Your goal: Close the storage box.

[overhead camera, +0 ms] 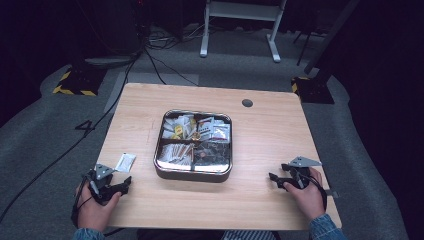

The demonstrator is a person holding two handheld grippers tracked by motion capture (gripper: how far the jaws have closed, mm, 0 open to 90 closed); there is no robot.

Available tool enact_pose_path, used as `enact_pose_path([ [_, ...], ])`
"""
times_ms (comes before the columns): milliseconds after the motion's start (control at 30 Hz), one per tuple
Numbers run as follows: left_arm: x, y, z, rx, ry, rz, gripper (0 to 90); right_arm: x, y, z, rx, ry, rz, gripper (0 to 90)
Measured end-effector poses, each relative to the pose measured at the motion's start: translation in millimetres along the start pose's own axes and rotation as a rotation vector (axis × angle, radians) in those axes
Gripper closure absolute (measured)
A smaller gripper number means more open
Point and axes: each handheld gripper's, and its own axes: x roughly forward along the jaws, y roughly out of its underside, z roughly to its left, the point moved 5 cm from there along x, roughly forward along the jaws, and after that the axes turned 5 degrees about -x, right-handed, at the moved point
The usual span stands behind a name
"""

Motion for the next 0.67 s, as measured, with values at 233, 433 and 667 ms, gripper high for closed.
enact_pose_path([
  [233,0.0,0.0,0.0,0.001,0.0,0.0,24.8,4.8,0.6,2.2,-0.021,0.011,0.007,13.3],
  [433,0.0,0.0,0.0,0.001,0.0,0.0,24.8,7.8,-0.2,4.5,-0.036,-0.008,0.024,4.8],
  [667,0.0,0.0,-0.1,0.002,0.001,0.001,24.5,8.9,-0.4,4.5,-0.029,-0.004,0.031,2.6],
])
